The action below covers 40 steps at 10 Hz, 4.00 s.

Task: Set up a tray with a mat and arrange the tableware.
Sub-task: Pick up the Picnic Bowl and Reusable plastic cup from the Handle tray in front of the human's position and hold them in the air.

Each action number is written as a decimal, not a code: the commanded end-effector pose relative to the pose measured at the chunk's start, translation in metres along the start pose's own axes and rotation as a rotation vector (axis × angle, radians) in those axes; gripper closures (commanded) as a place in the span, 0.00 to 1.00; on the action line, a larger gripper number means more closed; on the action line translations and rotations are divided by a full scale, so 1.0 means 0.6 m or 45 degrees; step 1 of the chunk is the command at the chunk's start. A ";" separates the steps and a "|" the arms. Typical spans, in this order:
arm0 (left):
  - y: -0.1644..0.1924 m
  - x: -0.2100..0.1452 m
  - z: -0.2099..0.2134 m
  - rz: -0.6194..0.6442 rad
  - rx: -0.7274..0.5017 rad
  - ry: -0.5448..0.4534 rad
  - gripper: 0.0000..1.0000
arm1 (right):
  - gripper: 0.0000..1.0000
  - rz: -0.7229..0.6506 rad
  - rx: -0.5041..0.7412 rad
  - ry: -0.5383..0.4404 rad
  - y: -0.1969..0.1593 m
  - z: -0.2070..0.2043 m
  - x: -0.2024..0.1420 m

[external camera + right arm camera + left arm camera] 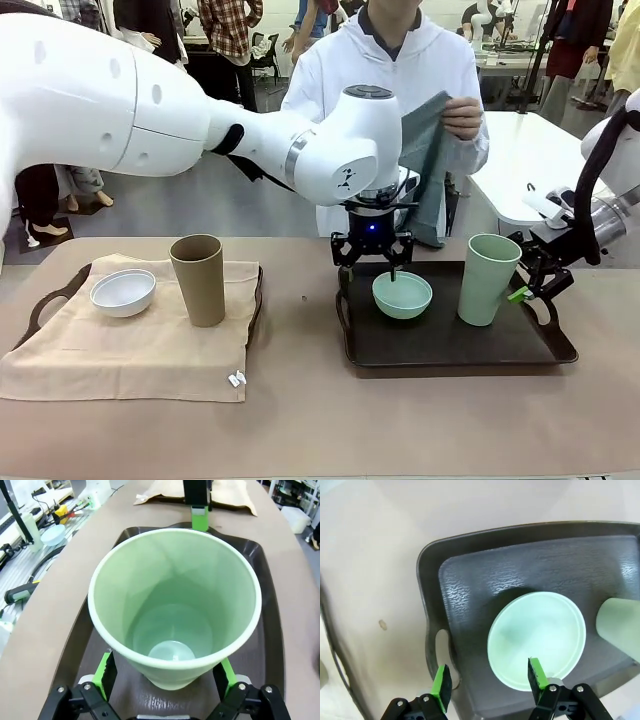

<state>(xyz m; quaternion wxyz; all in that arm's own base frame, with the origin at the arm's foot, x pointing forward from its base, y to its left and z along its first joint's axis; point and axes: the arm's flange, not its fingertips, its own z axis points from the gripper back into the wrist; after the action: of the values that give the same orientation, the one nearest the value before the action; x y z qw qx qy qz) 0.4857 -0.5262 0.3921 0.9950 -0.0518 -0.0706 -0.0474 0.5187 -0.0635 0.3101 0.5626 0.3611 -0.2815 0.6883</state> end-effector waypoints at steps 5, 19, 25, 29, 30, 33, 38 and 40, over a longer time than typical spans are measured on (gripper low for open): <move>-0.027 0.044 -0.032 0.077 0.049 0.043 0.19 | 0.00 0.043 -0.040 -0.028 -0.009 -0.043 0.004; -0.037 0.045 -0.072 0.134 0.110 0.116 1.00 | 1.00 0.037 0.000 -0.071 -0.012 -0.067 -0.007; -0.033 0.040 -0.064 0.111 0.137 0.133 1.00 | 1.00 0.014 -0.043 -0.082 -0.013 -0.060 -0.004; -0.024 -0.028 0.100 -0.020 0.074 0.101 1.00 | 1.00 -0.005 -0.060 -0.091 0.074 0.072 0.139; -0.025 -0.048 0.149 -0.048 0.068 0.062 1.00 | 1.00 0.028 -0.088 -0.085 0.101 0.100 0.182; -0.038 -0.101 0.273 -0.045 0.041 -0.103 1.00 | 1.00 0.033 -0.146 -0.003 0.166 0.161 0.288; -0.053 -0.113 0.339 -0.071 0.006 -0.123 1.00 | 1.00 0.070 -0.178 0.017 0.187 0.190 0.334; -0.053 -0.113 0.339 -0.071 0.006 -0.123 1.00 | 1.00 0.070 -0.178 0.017 0.187 0.190 0.334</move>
<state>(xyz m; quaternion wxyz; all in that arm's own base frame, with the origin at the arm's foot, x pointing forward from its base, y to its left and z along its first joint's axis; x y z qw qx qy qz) 0.3879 -0.5283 0.5811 0.9894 -0.0456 -0.1202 -0.0676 0.4045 -0.0639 0.5399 0.5741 0.3104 -0.3297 0.6822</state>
